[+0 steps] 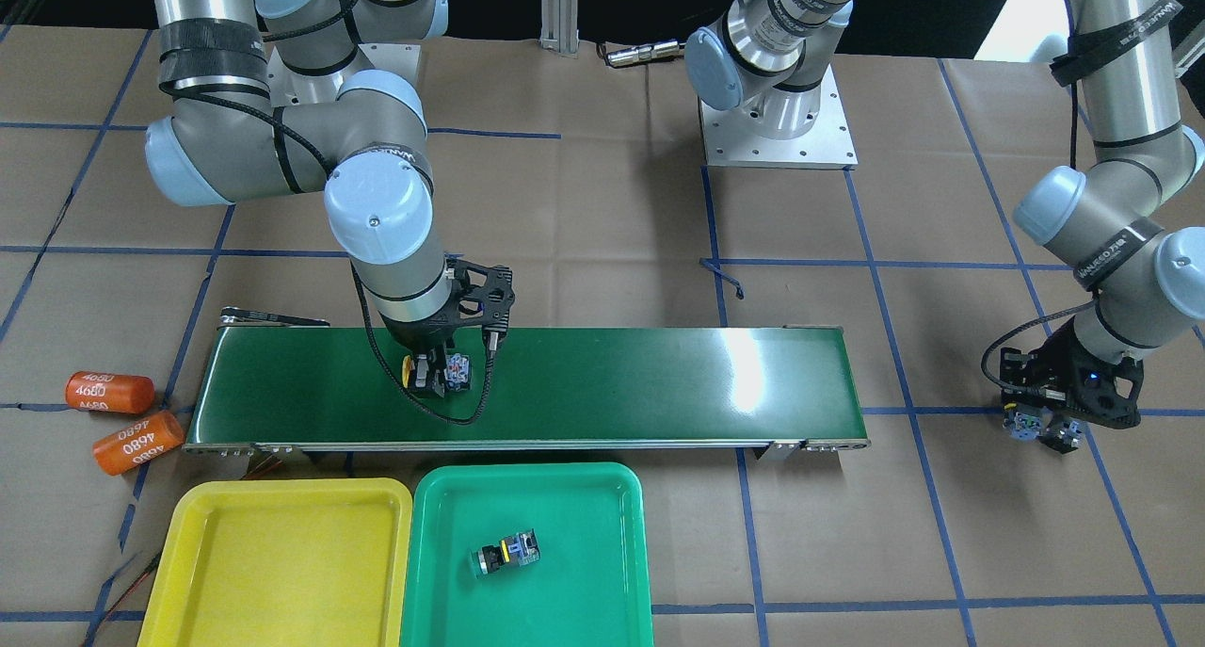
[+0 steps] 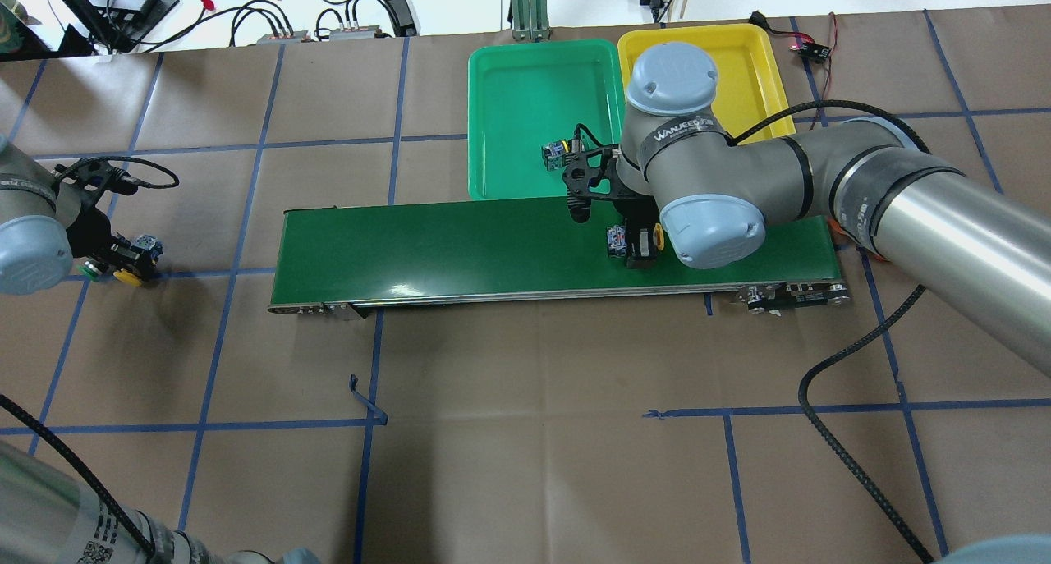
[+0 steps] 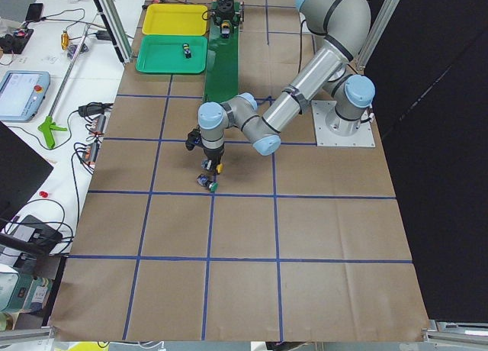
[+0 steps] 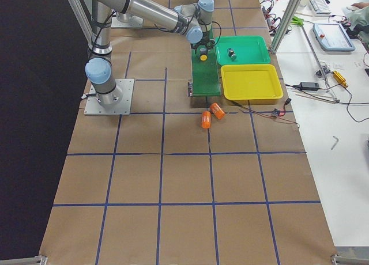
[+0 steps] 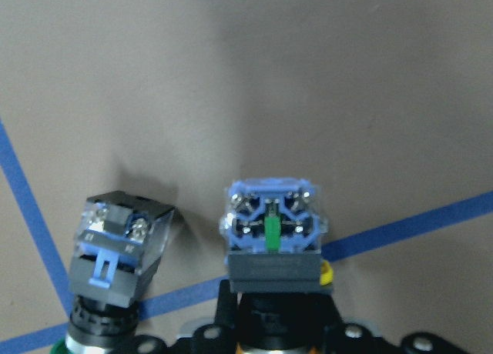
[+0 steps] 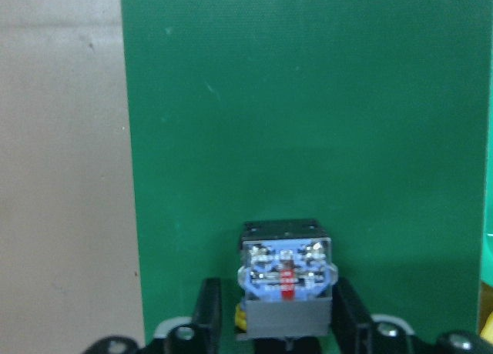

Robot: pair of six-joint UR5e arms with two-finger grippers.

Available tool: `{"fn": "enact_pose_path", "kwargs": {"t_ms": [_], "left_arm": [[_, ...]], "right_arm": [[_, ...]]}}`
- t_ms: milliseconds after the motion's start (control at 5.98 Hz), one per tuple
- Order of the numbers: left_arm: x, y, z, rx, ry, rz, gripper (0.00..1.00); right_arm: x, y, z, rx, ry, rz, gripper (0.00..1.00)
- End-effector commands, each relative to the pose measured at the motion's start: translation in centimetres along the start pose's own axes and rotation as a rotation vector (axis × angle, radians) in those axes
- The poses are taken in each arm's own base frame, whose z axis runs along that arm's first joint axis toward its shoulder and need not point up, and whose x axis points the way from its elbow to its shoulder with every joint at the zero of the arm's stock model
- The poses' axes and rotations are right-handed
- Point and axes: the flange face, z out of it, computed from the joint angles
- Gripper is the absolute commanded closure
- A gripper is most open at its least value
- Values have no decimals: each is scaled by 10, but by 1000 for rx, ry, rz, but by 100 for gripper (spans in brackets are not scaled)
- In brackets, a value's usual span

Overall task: Sort buttons by color to trays
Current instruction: 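Grasp and lift the yellow button with the right gripper while the left grasps another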

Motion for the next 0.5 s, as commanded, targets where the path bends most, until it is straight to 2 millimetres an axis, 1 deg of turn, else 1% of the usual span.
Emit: {"fn": "enact_pose_path", "kwargs": {"t_ms": [0,167,335], "left_arm": [[77,-34,-37,16,-13,295,100],[118,-49,-53,14,2,404,100],[183,-68,-85,12,8,551,100]], "right_arm": [[2,24,-9,-56,22,-23,79],[6,41,-28,-70,55,-51,81],[19,64,-43,-71,92,-31,81]]}}
